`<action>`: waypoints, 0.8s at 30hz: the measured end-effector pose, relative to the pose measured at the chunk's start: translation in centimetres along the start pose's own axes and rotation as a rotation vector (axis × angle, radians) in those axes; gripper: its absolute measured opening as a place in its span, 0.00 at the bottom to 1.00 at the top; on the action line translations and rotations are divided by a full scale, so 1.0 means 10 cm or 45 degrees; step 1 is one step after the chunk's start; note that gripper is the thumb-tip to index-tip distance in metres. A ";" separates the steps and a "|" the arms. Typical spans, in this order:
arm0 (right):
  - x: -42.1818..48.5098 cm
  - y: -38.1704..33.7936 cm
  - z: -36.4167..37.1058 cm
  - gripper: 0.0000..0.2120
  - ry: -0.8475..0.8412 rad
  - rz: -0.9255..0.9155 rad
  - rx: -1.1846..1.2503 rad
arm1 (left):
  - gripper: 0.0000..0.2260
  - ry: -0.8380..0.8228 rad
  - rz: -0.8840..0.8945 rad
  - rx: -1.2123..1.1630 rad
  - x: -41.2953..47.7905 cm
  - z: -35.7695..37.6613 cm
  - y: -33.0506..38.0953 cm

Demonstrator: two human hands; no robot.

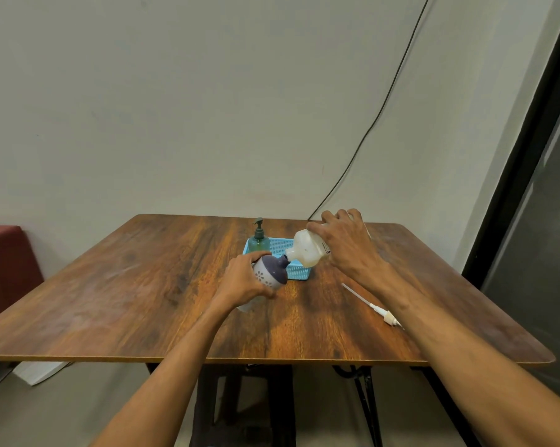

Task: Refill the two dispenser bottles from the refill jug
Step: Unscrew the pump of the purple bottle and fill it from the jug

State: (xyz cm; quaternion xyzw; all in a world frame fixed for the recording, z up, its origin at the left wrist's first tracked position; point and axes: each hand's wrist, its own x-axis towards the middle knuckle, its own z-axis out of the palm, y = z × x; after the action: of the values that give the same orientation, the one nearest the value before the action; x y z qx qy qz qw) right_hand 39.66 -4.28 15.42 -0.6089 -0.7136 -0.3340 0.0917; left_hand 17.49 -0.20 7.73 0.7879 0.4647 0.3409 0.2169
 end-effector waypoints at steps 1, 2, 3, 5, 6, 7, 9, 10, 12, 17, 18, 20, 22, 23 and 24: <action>0.00 0.00 0.00 0.25 -0.001 0.000 -0.001 | 0.34 0.001 -0.001 0.000 0.00 0.00 0.00; 0.00 0.00 0.00 0.25 -0.002 0.001 -0.002 | 0.34 0.003 0.001 0.002 0.00 0.00 0.00; 0.00 0.00 0.00 0.25 -0.005 0.003 -0.002 | 0.34 0.005 0.003 0.004 0.01 0.00 0.01; 0.00 0.00 0.00 0.24 -0.004 0.001 -0.001 | 0.34 0.006 0.002 0.007 0.00 0.00 0.01; -0.01 0.01 -0.01 0.24 -0.005 -0.001 -0.002 | 0.34 0.008 0.001 0.007 0.00 0.00 0.02; -0.01 0.01 -0.01 0.25 -0.008 -0.004 -0.002 | 0.34 0.009 -0.001 0.006 0.00 0.00 0.02; 0.00 0.01 -0.02 0.25 -0.011 -0.007 -0.003 | 0.34 0.009 -0.002 0.007 0.00 0.00 0.03; 0.00 0.01 -0.02 0.25 -0.014 -0.008 -0.006 | 0.34 0.008 -0.003 0.005 0.00 0.00 0.03; 0.00 0.01 -0.03 0.25 -0.017 -0.008 -0.013 | 0.34 0.008 -0.004 0.000 0.00 0.00 0.04; 0.01 0.01 -0.02 0.24 -0.003 -0.011 -0.022 | 0.35 0.011 -0.004 0.003 0.01 -0.01 0.02; 0.01 0.01 -0.02 0.24 -0.001 -0.012 -0.020 | 0.35 0.012 -0.004 0.004 0.00 -0.01 0.02; 0.02 0.00 -0.02 0.23 -0.004 -0.013 -0.020 | 0.35 0.010 -0.003 0.002 0.00 -0.02 0.02; 0.02 0.00 -0.02 0.23 -0.012 -0.013 -0.023 | 0.35 0.007 -0.005 -0.002 0.00 -0.02 0.01; 0.02 0.00 -0.02 0.23 -0.013 -0.012 -0.024 | 0.35 0.005 -0.007 -0.002 0.00 -0.02 0.01; 0.02 0.00 -0.03 0.23 -0.013 -0.012 -0.026 | 0.35 0.004 -0.007 0.000 0.00 -0.02 0.01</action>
State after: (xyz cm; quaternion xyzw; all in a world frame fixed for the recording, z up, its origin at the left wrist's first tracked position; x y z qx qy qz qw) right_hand 39.53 -4.24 15.75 -0.6080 -0.7136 -0.3386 0.0804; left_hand 17.41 -0.27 7.92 0.7861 0.4671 0.3417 0.2171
